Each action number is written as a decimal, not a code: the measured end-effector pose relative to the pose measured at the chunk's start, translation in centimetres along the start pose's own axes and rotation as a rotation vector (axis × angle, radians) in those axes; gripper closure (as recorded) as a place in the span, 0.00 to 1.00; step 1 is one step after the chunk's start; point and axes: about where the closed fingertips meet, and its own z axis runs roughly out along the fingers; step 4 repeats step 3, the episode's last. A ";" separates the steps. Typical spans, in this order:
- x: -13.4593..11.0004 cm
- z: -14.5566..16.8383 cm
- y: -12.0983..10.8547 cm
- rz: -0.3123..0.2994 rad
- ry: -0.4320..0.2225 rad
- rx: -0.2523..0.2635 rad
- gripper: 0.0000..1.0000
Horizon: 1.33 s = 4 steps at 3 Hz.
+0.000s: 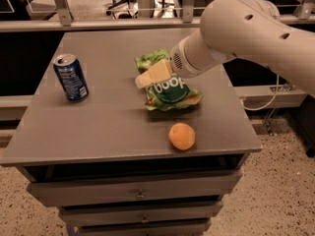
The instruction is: Move green rice chip bag near orange
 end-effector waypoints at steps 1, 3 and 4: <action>-0.4 -0.2 -0.3 0.005 -0.017 0.009 0.00; -1.4 -1.1 -1.7 0.016 -0.052 0.048 0.00; -1.4 -1.1 -1.7 0.016 -0.052 0.048 0.00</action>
Offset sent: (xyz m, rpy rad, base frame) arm 0.0240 -0.0293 0.0251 0.0018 -0.0884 -0.0934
